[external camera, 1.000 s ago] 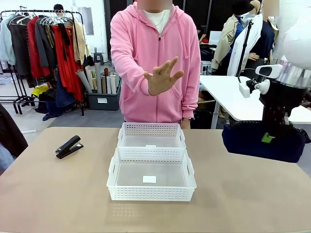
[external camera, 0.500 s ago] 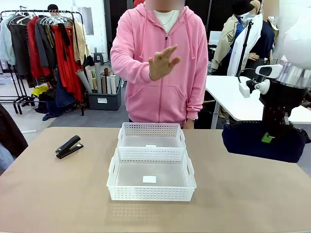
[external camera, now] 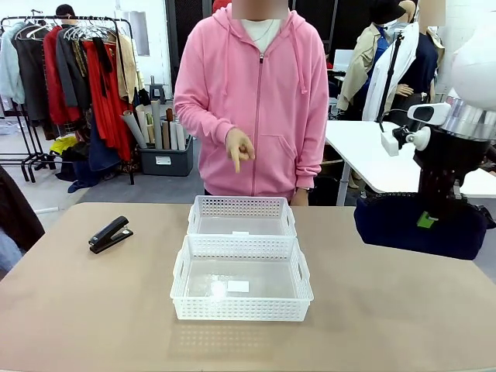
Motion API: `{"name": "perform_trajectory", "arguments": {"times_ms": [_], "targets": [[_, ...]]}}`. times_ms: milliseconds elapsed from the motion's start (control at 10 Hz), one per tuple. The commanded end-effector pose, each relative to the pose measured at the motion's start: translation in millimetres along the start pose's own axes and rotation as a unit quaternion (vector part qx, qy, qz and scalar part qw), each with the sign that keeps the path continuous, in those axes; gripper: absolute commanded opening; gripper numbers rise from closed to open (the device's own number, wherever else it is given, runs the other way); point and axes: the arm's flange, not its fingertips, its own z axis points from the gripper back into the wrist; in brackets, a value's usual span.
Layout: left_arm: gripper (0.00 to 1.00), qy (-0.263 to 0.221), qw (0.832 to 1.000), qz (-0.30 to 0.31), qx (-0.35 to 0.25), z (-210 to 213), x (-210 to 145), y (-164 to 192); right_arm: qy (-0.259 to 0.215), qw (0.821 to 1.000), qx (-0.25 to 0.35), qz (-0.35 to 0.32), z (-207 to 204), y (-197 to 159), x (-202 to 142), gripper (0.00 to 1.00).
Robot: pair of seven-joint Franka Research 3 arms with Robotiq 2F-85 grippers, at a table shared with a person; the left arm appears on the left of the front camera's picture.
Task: Distribute items into two baskets.
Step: Place the picked Pencil pouch into the Organizing basket as instructed by the person.
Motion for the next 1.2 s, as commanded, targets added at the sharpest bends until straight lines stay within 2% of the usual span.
{"name": "perform_trajectory", "arguments": {"times_ms": [0, 600, 900, 1100], "targets": [[1.0, -0.01, 1.0, -0.005, -0.005, 1, 1, 0, 0.0, 1.0, 0.0, 0.0, 2, 2, -1, 0.0], [1.0, -0.01, 1.0, -0.005, -0.005, 1, 1, 0, 0.0, 1.0, 0.0, 0.0, 0, 0, 0, 0.0], [1.0, -0.01, 1.0, -0.005, -0.005, 1, 1, 0, -0.04, 0.997, -0.024, 0.056, 19, -35, 39, 0.0], [1.0, -0.01, 1.0, -0.005, -0.005, 1, 1, 0, -0.024, 0.995, -0.001, 0.096, 20, -60, 71, 0.0]]}}
